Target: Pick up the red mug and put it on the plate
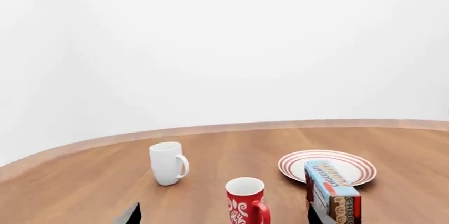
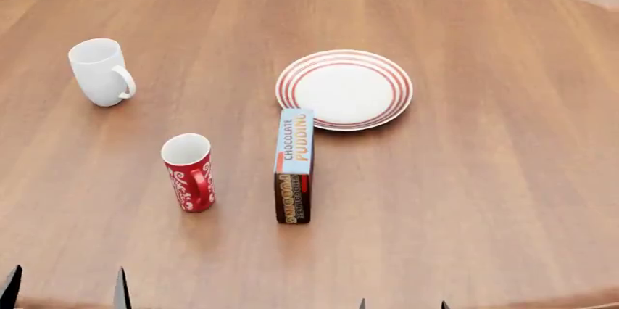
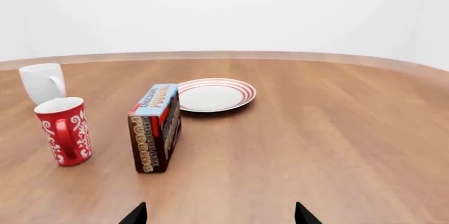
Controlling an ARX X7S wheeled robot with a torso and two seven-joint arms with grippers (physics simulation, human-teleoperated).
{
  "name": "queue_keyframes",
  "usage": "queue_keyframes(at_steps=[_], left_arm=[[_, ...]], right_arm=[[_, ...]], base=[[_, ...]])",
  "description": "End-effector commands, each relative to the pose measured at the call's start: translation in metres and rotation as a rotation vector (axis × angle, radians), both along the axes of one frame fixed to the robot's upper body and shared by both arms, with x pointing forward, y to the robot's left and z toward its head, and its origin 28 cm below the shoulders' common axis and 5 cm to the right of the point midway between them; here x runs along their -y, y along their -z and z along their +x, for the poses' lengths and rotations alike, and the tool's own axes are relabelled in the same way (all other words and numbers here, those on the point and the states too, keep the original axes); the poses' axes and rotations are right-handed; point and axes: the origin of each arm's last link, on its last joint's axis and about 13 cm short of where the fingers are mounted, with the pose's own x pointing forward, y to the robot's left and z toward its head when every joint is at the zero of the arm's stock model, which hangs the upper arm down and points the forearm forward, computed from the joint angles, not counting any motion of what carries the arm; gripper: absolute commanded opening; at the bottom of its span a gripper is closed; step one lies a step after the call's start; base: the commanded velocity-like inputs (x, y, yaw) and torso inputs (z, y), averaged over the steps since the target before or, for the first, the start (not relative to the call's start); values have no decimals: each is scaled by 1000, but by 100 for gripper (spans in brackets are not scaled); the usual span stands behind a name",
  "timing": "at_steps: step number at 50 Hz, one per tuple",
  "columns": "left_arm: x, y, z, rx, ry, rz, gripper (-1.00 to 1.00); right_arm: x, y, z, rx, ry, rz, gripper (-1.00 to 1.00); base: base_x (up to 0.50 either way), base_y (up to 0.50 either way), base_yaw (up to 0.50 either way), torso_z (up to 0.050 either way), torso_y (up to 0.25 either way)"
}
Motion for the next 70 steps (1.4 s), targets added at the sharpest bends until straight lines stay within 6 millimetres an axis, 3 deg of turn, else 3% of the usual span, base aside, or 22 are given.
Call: queue_keyframes(at_steps=[1,36,70], left_arm=[[2,-26,-13,249,3,55,100],[5,-30,-15,311,22,79,100],[6,-30,-11,309,27,77,100]], right_arm=[[0,0,0,2,-5,10,100],[0,-1,-2,20,-24,17,100],[1,0,-1,14,-24,15,100]], base=[[0,0,0,0,0],[0,3,0,0,0],[0,151,0,0,0]])
